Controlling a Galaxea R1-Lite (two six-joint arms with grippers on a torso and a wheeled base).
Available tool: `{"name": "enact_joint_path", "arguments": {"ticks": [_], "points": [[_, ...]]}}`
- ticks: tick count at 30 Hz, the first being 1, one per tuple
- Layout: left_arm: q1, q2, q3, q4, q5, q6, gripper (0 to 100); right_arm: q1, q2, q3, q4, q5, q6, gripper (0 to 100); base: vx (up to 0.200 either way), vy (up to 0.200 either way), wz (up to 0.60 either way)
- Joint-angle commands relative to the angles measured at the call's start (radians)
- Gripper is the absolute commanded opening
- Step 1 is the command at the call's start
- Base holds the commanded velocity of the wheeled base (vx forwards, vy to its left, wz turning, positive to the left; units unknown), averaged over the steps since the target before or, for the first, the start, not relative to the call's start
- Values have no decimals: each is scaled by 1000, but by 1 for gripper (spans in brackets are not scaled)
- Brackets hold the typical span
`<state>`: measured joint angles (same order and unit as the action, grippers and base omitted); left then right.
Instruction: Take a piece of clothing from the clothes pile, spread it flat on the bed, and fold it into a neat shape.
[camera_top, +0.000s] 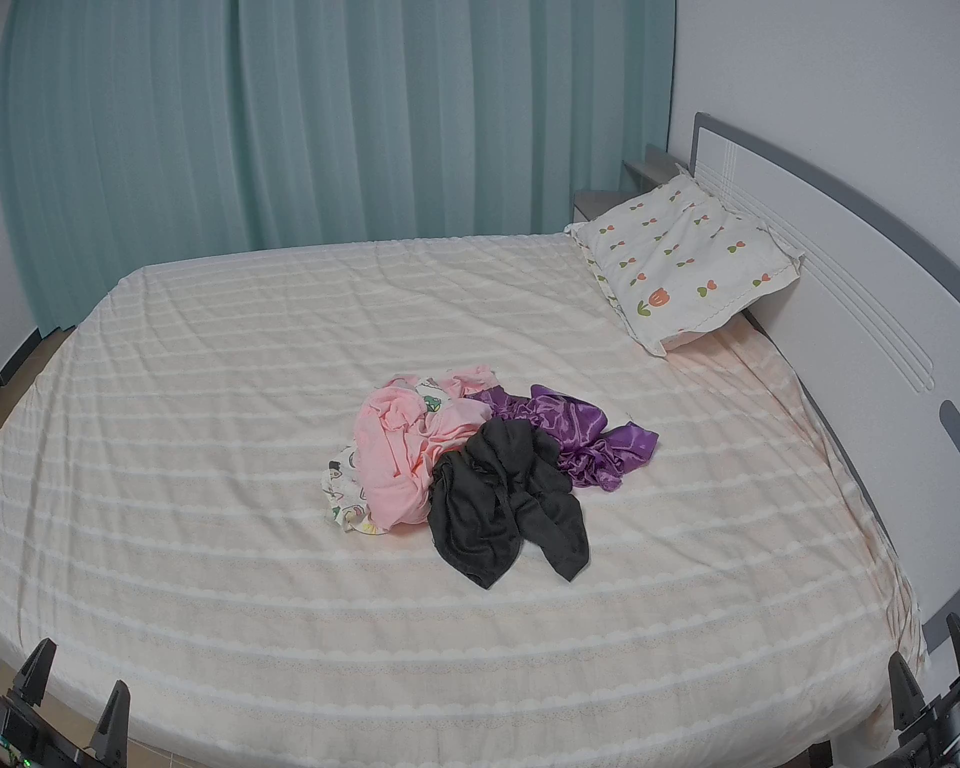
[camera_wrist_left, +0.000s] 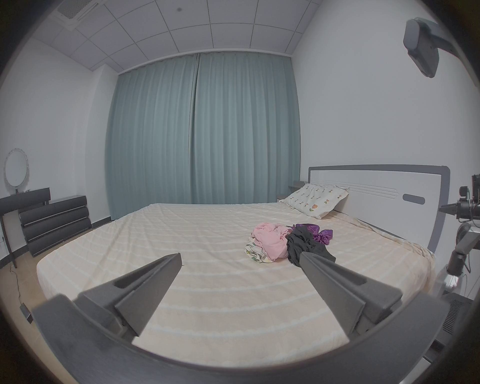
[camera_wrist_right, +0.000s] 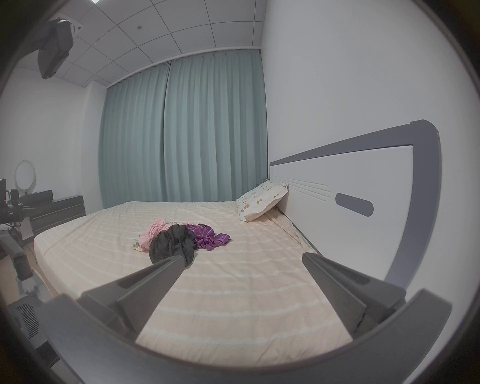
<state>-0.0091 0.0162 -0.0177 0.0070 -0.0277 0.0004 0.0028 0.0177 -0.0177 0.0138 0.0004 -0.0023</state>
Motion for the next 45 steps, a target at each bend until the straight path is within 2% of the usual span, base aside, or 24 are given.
{"name": "enact_joint_path", "arguments": {"ticks": [1,41,43,45], "points": [[0,-1,15,1,0,0,100,0,-18,13,0,1,-1,100,0,0,0],[0,-1,15,-1,2,4,100,-3,1,10,6,0,-4,100,0,0,0],[0,-1,16,-1,2,4,100,2,22,-58,-17,10,15,100,0,0,0],[0,-2,15,-1,0,6,100,6,146,-277,-21,10,84,100,0,0,0]]}}
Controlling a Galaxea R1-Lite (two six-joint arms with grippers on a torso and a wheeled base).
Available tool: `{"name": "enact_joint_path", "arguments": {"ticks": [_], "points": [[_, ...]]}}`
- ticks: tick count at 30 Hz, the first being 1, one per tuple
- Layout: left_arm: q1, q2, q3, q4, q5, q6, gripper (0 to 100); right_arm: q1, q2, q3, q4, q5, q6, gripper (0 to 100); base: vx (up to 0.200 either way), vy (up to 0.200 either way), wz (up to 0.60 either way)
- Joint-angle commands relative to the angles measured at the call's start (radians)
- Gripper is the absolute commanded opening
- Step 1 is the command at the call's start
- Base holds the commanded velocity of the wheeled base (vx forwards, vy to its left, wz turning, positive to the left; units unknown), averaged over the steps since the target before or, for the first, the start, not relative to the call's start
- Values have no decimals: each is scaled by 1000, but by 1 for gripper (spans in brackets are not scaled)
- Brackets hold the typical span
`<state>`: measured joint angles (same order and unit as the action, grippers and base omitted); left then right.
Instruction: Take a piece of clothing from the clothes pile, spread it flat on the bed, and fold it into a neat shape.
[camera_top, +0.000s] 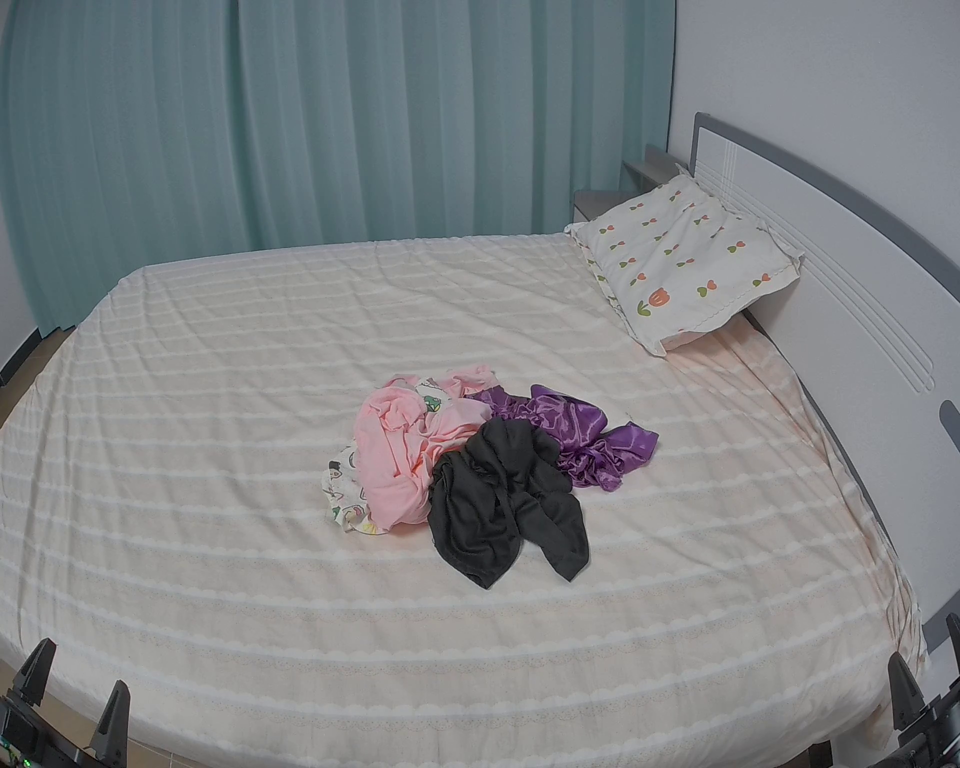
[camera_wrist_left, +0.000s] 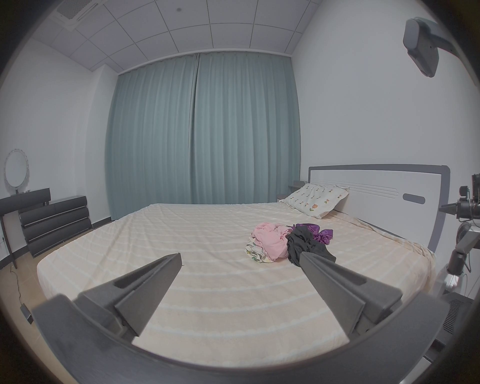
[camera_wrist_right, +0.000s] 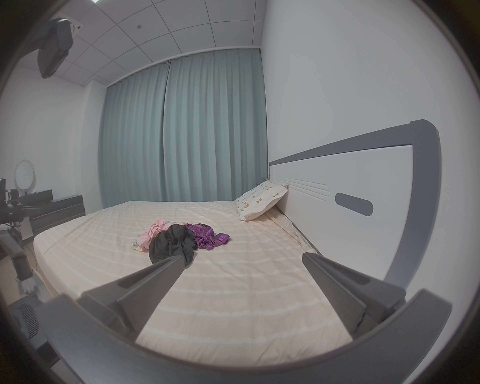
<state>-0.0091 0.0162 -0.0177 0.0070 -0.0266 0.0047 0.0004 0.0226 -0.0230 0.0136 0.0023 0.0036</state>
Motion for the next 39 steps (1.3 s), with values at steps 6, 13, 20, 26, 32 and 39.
{"name": "enact_joint_path", "arguments": {"ticks": [6,13,20,26,32,39], "points": [[0,-1,15,-1,-1,1,100,59,556,-330,3,119,104,100,0,0,0],[0,-2,15,-1,-1,1,100,139,1099,-338,-236,194,165,100,0,0,0],[0,-1,15,-1,-1,1,100,207,1642,-388,-687,183,276,100,0,0,0],[0,-2,15,-1,-1,1,100,257,1993,-512,-917,102,437,100,0,0,0],[0,-1,15,-1,-1,1,100,311,2159,-630,-949,68,527,100,0,0,0],[0,-1,15,-1,-1,0,100,360,2281,-759,-940,5,552,100,0,0,0]]}}
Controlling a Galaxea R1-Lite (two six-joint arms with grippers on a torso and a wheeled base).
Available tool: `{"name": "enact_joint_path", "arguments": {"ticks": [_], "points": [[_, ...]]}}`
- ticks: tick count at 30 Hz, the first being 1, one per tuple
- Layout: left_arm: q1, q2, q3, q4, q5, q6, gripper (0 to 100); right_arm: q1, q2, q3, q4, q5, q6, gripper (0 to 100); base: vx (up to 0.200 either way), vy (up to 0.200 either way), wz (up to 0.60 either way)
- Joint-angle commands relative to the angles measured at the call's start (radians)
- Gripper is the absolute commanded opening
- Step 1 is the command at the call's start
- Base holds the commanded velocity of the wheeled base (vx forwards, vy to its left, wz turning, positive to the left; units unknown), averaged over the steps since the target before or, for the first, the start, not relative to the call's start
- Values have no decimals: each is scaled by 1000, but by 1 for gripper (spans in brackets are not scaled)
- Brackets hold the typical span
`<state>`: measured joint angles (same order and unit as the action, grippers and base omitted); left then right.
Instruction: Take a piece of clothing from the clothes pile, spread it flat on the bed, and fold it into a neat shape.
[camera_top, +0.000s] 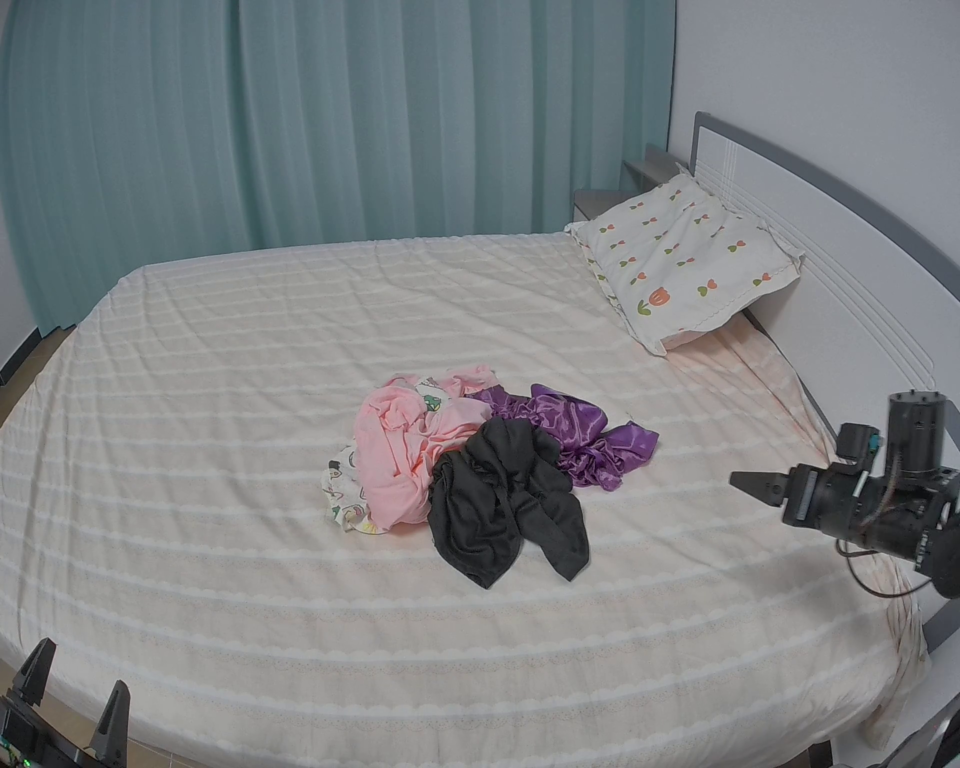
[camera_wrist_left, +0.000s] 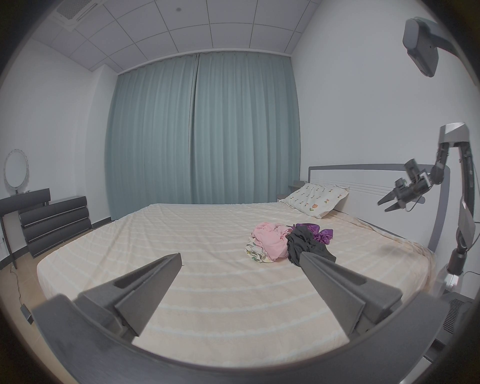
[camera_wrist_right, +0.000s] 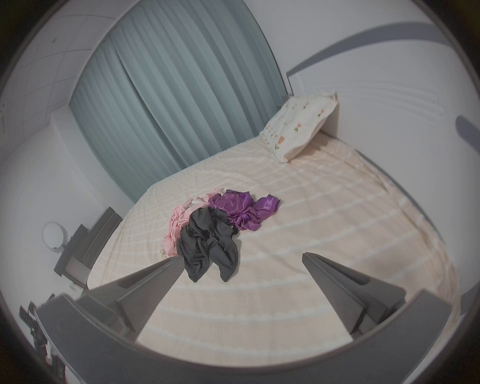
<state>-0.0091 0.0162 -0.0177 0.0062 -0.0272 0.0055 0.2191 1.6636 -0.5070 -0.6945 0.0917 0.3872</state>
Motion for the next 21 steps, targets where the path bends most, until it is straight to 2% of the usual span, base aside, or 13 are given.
{"name": "enact_joint_path", "arguments": {"ticks": [1,5,15,21], "points": [[0,-2,15,0,0,-1,100,151,662,-294,-232,-104,168,100,0,0,0],[0,-1,15,0,0,-1,100,184,729,-355,-229,-145,165,100,0,0,0],[0,-2,15,0,0,-2,100,249,851,-551,-143,-155,163,100,0,0,0],[0,-2,15,0,1,-7,100,252,889,-625,-114,-153,151,100,0,0,0]]}}
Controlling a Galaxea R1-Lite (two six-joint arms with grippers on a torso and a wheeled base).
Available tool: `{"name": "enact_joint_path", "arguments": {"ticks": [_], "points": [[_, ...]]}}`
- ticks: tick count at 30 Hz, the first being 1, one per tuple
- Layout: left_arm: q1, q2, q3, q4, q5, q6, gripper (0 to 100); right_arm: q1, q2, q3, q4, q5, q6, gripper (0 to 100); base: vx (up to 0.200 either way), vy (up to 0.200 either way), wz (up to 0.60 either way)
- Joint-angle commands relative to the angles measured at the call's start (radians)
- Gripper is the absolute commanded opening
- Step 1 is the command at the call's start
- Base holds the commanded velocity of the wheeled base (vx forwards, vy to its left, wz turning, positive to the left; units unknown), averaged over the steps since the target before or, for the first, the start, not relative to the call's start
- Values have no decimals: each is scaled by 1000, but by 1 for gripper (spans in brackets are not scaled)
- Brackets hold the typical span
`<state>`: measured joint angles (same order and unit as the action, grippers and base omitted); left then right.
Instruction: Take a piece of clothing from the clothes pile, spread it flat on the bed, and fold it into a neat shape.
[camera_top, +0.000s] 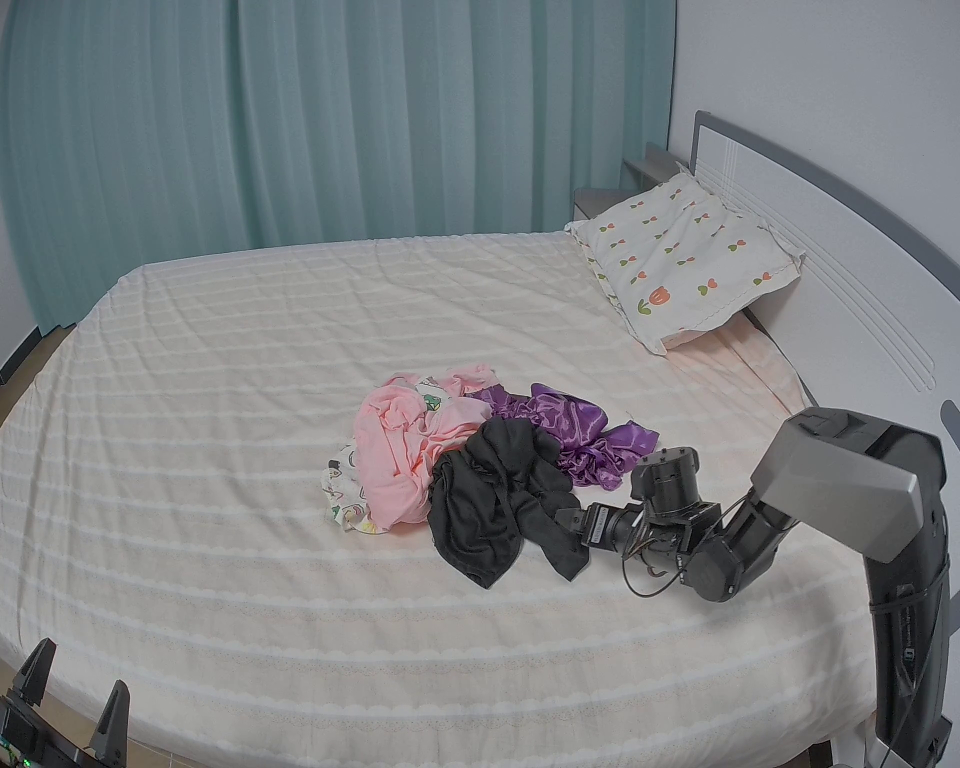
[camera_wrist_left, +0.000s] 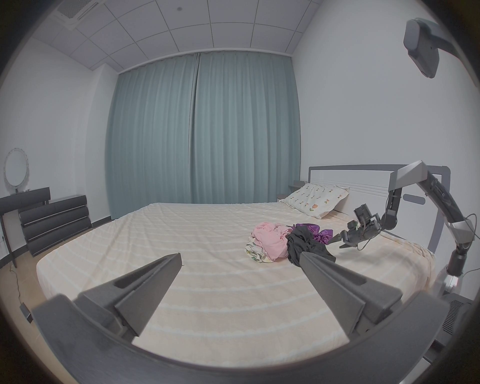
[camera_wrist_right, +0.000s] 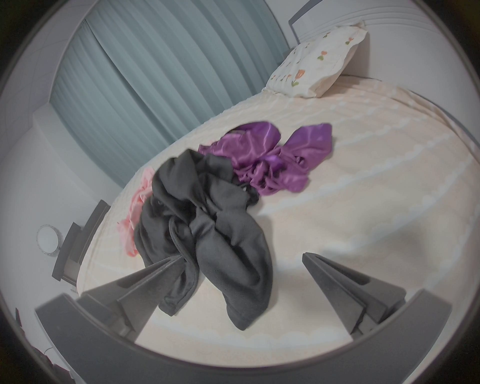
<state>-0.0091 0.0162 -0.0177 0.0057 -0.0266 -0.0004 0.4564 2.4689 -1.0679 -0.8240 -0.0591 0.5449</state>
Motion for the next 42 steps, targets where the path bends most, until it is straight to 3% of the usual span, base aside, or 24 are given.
{"name": "enact_joint_path", "arguments": {"ticks": [1,13,14,23,29,34,35,37,38,39,42], "points": [[0,-2,16,0,1,-1,100,16,93,-84,25,-2,-8,100,0,0,0],[0,-2,16,0,1,-1,100,28,147,-202,118,16,-19,100,0,0,0],[0,-2,15,0,1,-1,100,28,147,-205,126,21,-19,0,0,0,0],[0,-2,16,0,7,-1,100,18,114,-196,160,27,0,0,0,0,0],[0,-2,16,-1,-1,14,100,10,-74,48,121,38,102,0,0,0,0],[0,-2,15,-7,-6,25,100,19,-285,453,-109,74,150,0,0,0,0],[0,-2,12,-7,-6,23,100,21,-289,463,-118,74,152,0,0,0,0],[-6,51,-165,-41,-15,-44,100,21,-338,626,-277,74,178,0,0,0,0],[-6,51,-165,-41,-15,-44,100,21,-338,626,-277,74,178,0,0,0,0],[-9,174,-272,-29,-35,-98,100,19,-341,714,-392,73,210,0,0,0,0],[-14,300,-285,-35,-131,-61,100,18,-335,789,-512,74,253,0,0,0,0]]}}
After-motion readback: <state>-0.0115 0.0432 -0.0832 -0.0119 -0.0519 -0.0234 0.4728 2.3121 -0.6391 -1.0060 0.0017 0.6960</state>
